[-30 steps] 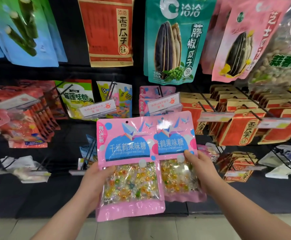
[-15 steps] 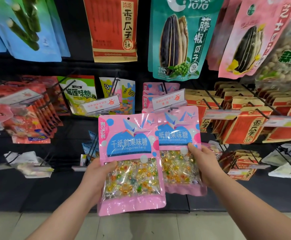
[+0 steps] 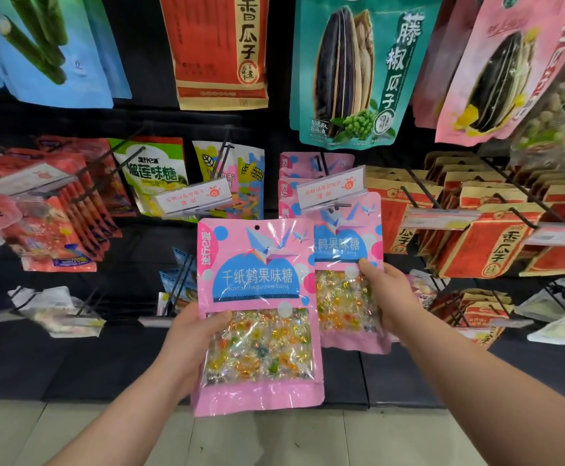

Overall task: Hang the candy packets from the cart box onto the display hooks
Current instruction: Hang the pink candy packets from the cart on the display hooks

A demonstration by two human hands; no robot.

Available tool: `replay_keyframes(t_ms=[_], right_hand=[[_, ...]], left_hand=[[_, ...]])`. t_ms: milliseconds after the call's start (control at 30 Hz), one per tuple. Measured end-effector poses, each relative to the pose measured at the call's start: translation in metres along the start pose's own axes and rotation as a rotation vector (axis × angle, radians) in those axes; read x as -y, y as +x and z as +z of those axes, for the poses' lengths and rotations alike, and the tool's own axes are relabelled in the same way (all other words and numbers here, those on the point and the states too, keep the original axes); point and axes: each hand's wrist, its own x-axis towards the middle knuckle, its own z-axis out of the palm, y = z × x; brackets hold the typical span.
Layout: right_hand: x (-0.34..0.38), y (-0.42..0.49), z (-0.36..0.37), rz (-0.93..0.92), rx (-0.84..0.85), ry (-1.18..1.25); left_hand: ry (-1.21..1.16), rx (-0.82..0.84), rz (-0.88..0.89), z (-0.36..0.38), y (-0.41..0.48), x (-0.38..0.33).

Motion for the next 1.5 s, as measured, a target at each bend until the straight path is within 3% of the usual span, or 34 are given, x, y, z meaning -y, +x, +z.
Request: replay_keyframes(t_ms=[500, 700, 900, 1133, 1500], right_hand=[[-0.029, 0.100, 0.003, -0.092, 0.044, -0.064], [-0.033, 0.077, -0.001, -0.220, -0.075, -0.213], [-0.049, 0.002, -0.015, -0.111, 0.240, -0.097], [-0.045, -0.005, -0.016, -0.297, 0.088, -0.059], [-0.046, 0.005, -0.016, -0.242, 0.066, -0.011]], left_hand=[[0.053, 0.055, 0.079, 0.011, 0.036, 0.038], [0.028, 0.096, 0.079, 0.031, 0.040, 0.046], [-0.035, 0.198, 0.072, 0.057, 0.042, 0.042], [0.044, 0.127, 0.165, 0.083, 0.050, 0.030], [0.128, 0.128, 0.165, 0.089, 0.051, 0.022]])
